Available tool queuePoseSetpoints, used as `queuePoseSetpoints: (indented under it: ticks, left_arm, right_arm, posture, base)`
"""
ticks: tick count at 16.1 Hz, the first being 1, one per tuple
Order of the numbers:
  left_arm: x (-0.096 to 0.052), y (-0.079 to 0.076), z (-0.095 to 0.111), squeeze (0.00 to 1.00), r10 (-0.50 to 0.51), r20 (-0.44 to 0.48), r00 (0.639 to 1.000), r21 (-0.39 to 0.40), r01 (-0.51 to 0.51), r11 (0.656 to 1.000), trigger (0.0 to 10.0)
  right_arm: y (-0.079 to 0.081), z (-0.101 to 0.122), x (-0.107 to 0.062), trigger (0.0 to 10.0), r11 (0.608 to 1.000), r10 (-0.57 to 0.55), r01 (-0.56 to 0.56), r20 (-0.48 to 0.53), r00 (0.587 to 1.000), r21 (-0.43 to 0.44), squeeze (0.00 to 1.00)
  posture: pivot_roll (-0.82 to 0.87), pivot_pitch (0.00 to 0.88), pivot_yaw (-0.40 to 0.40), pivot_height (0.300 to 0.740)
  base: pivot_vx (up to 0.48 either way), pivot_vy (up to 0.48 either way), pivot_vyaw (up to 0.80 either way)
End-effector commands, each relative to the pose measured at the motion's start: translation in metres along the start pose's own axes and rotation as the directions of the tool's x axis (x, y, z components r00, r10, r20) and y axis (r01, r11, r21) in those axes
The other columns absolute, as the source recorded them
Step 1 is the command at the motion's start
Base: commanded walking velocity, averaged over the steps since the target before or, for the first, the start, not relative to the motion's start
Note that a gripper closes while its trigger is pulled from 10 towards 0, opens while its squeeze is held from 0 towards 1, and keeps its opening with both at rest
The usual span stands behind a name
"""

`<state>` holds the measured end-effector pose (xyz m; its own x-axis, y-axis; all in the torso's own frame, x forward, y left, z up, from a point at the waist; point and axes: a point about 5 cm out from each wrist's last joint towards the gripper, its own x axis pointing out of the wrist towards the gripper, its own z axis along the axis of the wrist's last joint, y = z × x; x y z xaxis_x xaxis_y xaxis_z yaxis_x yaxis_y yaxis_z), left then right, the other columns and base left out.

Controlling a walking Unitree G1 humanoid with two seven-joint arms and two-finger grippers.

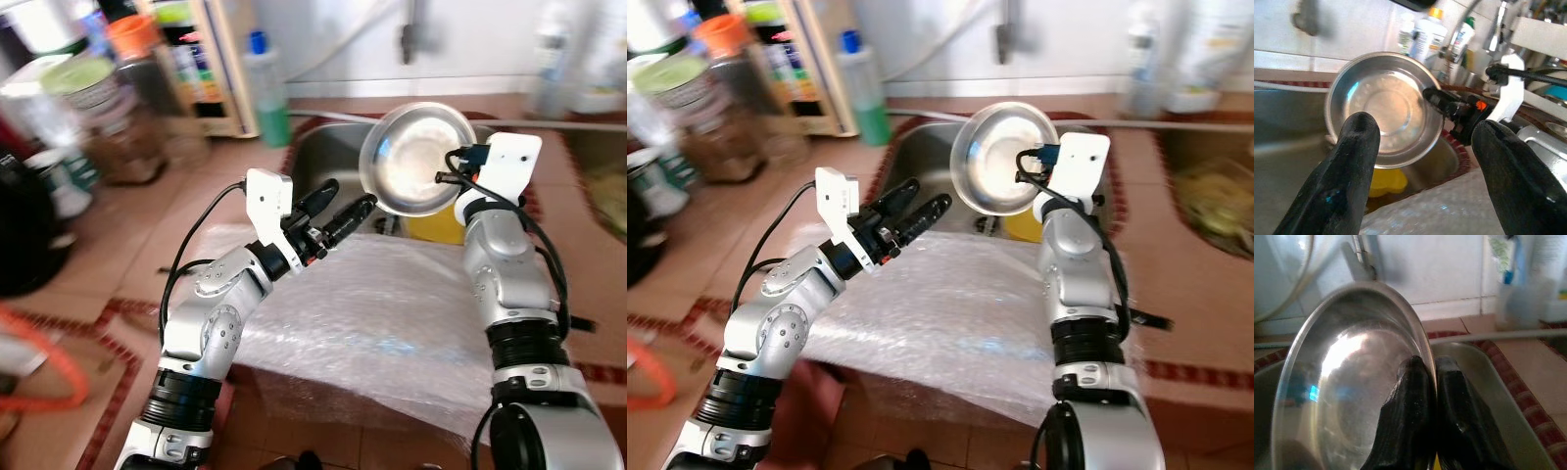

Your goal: Kitchen organization

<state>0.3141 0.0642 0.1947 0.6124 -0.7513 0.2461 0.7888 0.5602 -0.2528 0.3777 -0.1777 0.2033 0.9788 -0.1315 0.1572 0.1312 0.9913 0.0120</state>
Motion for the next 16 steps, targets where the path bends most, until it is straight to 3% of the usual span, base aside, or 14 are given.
queuePoseSetpoints:
  ticks: [1, 3, 10, 11, 12, 13, 14, 16]
  left_arm:
    - [-0.003, -0.001, 0.003, 1.00, -0.014, -0.019, 1.000, 0.033, 0.014, 0.999, 10.0]
    - [-0.004, 0.000, 0.001, 1.00, -0.013, -0.033, 0.999, 0.043, 0.014, 0.999, 10.0]
    - [-0.009, -0.004, -0.013, 1.00, -0.048, -0.139, 0.989, 0.089, 0.061, 0.994, 10.0]
    - [-0.010, -0.003, -0.014, 1.00, -0.046, -0.151, 0.987, 0.108, 0.063, 0.992, 10.0]
    - [-0.012, 0.000, -0.016, 1.00, -0.035, -0.179, 0.983, 0.142, 0.061, 0.988, 10.0]
    - [-0.013, 0.001, -0.017, 1.00, -0.028, -0.190, 0.981, 0.151, 0.057, 0.987, 10.0]
    - [-0.013, 0.001, -0.017, 1.00, -0.026, -0.195, 0.980, 0.158, 0.058, 0.986, 10.0]
    - [-0.014, 0.004, -0.017, 1.00, -0.019, -0.225, 0.974, 0.212, 0.068, 0.975, 10.0]
  right_arm:
    - [0.002, 0.001, 0.001, 0.0, 1.000, -0.012, 0.012, 0.012, 1.000, -0.010, 0.00]
    - [-0.005, 0.000, 0.002, 0.0, 0.998, -0.047, 0.048, 0.010, 0.999, -0.034, 0.00]
    - [-0.050, -0.010, 0.009, 0.0, 0.977, -0.183, 0.178, -0.034, 0.983, -0.120, 0.00]
    - [-0.053, -0.012, 0.009, 0.9, 0.974, -0.193, 0.186, -0.042, 0.980, -0.126, 0.00]
    - [-0.058, -0.016, 0.008, 7.6, 0.970, -0.210, 0.199, -0.069, 0.975, -0.137, 0.00]
    - [-0.059, -0.018, 0.008, 7.6, 0.971, -0.207, 0.196, -0.077, 0.975, -0.135, 0.00]
    - [-0.061, -0.019, 0.008, 10.0, 0.971, -0.212, 0.200, -0.082, 0.974, -0.132, 0.00]
    - [-0.062, -0.027, 0.009, 10.0, 0.976, -0.215, 0.208, -0.131, 0.968, -0.070, 0.00]
  posture:
    - [-0.20, 0.112, 0.187, 0.740]
    - [-0.20, 0.112, 0.187, 0.740]
    - [-0.20, 0.113, 0.189, 0.740]
    - [-0.20, 0.114, 0.190, 0.740]
    - [-0.20, 0.114, 0.191, 0.740]
    - [-0.20, 0.114, 0.191, 0.740]
    - [-0.20, 0.113, 0.192, 0.740]
    - [-0.19, 0.112, 0.193, 0.740]
  base:
    - [0.000, 0.000, 0.00]
    - [0.000, 0.000, 0.00]
    - [0.000, 0.000, 0.00]
    - [0.000, 0.000, 0.00]
    - [0.000, 0.000, 0.00]
    - [0.000, 0.000, 0.00]
    - [0.000, 0.000, 0.00]
    - [0.000, 0.000, 0.00]
